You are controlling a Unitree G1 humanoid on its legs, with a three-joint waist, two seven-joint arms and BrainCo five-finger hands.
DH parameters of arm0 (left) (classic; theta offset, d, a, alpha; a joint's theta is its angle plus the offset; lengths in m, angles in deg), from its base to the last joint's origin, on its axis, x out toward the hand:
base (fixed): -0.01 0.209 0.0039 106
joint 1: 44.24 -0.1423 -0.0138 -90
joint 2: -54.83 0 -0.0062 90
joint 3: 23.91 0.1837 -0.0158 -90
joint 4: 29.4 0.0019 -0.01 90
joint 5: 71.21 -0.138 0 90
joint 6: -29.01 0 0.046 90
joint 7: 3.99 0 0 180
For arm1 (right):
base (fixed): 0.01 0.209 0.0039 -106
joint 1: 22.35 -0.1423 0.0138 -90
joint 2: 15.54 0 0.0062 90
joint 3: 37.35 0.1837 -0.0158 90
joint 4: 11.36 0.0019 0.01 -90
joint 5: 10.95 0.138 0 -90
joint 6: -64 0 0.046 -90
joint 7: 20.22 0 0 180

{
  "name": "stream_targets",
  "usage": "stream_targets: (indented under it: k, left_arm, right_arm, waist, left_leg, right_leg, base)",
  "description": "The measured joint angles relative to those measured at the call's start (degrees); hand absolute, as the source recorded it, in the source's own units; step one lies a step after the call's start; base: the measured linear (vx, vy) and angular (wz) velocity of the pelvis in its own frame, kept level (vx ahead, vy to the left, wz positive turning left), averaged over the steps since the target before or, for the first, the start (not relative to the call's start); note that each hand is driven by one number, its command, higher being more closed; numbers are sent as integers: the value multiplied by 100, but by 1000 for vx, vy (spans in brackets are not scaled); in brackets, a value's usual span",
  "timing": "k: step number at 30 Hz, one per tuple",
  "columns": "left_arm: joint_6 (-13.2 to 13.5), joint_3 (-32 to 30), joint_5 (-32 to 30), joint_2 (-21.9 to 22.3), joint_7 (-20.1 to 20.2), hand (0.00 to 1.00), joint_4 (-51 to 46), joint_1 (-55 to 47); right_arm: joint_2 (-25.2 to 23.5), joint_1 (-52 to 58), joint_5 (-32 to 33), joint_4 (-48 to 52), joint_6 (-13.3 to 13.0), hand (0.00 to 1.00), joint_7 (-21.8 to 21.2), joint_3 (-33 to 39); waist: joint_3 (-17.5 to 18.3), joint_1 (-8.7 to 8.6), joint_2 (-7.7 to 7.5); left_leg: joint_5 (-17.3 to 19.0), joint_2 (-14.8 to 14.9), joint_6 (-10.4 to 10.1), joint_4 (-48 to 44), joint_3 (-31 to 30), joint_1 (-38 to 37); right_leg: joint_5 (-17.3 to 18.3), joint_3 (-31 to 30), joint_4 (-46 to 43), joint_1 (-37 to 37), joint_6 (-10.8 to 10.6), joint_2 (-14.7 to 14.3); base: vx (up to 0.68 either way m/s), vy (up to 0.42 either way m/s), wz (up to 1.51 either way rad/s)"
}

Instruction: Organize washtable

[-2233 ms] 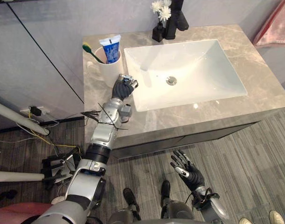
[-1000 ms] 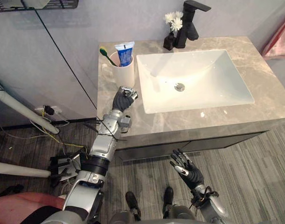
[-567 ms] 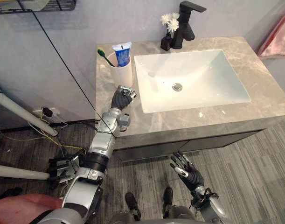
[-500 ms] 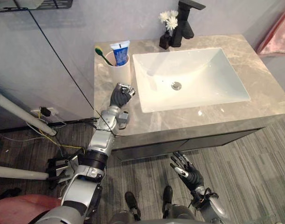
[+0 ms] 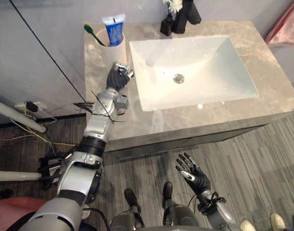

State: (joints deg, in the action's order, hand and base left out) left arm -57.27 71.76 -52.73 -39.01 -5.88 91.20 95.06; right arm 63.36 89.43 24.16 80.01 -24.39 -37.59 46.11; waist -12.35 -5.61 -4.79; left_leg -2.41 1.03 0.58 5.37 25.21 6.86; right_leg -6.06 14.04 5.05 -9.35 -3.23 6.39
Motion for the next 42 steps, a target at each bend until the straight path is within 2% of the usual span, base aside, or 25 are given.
stream_targets:
  k: [12, 23, 25, 29, 32, 33, 36, 37, 39, 42]
  left_arm:
    - [66, -27, 114, -537, -88, 100, 497, 974]
    - [112, -6, 228, -552, -117, 100, 525, 1121]
    - [118, 44, 233, -470, -135, 100, 65, 738]
    - [182, 109, 335, -13, -64, 100, -1654, -610]
    - [210, 101, 420, 457, 79, 100, -2600, -1664]
    - [239, 99, 570, 719, 174, 100, -3033, -2349]
    - [259, 78, 821, 948, 338, 100, -3534, -3429]
    - [344, -49, 959, 1029, 460, 100, -3732, -4083]
    - [399, -311, 1091, 1196, 582, 100, -3919, -4767]
    - [419, -664, 1370, 1425, 768, 100, -4139, -5849]
  right_arm:
    - [-2, 0, 3, 27, -123, 0, -4, 141]
    - [-5, -5, 3, 26, -127, 0, -28, 83]
    - [-11, -15, 3, 26, -128, 0, -28, 73]
    - [-14, -237, 3, 23, -129, 0, -18, 111]
    - [-148, -394, 0, 44, -138, 0, 10, 267]
    - [-233, -390, -1, 61, -147, 0, 23, 398]
    - [-237, -393, -47, 62, -183, 0, 126, 665]
    - [-240, -399, -93, 60, -237, 0, 157, 850]
    - [-243, -329, -151, 16, -250, 0, 228, 1060]
    - [-365, -150, -259, -140, -299, 0, 243, 1554]
  waist:
    - [-389, -26, -71]
    - [-415, -57, -84]
    - [-419, -66, -78]
    - [-411, 20, -37]
    - [-387, 47, 101]
    - [-329, 113, 206]
    - [-150, 188, 450]
    - [-85, 246, 555]
    - [-26, 325, 634]
    - [130, 338, 656]
  left_leg:
    - [-7, -1, 10, -1, -61, 153]
    - [-24, -12, 36, -2, -131, 228]
    - [-24, -13, 36, -1, -146, 170]
    - [-23, -21, 35, -1, -205, 92]
    - [-21, -48, 39, 0, -340, 6]
    - [-2, -57, 60, 1, -384, -100]
    - [7, -71, 67, 1, -478, -180]
    - [7, -80, 67, 1, -500, -269]
    - [7, -81, 67, 1, -562, -399]
    - [11, -90, 65, 2, -775, -563]
  right_leg:
    - [-2, 51, 16, -111, 3, -3]
    - [-3, 142, 8, -148, 5, 15]
    - [-1, 160, 16, -77, 7, 17]
    - [8, 208, 21, 21, 5, 27]
    - [61, 351, 21, 184, -18, 47]
    - [122, 420, 5, 311, -44, 60]
    - [173, 526, 1, 445, -73, 68]
    - [185, 559, 13, 550, -87, 65]
    - [206, 622, 17, 717, -93, 64]
    - [277, 799, 14, 972, -114, 76]
  base:
    - [13, -7, 2]
    - [11, -6, 3]
    - [0, 0, 0]
    - [8, -8, 6]
    - [6, -3, 22]
    - [25, 5, 24]
    - [36, -7, 23]
    - [21, -10, 9]
    - [4, -13, 14]
    - [-22, -1, 31]
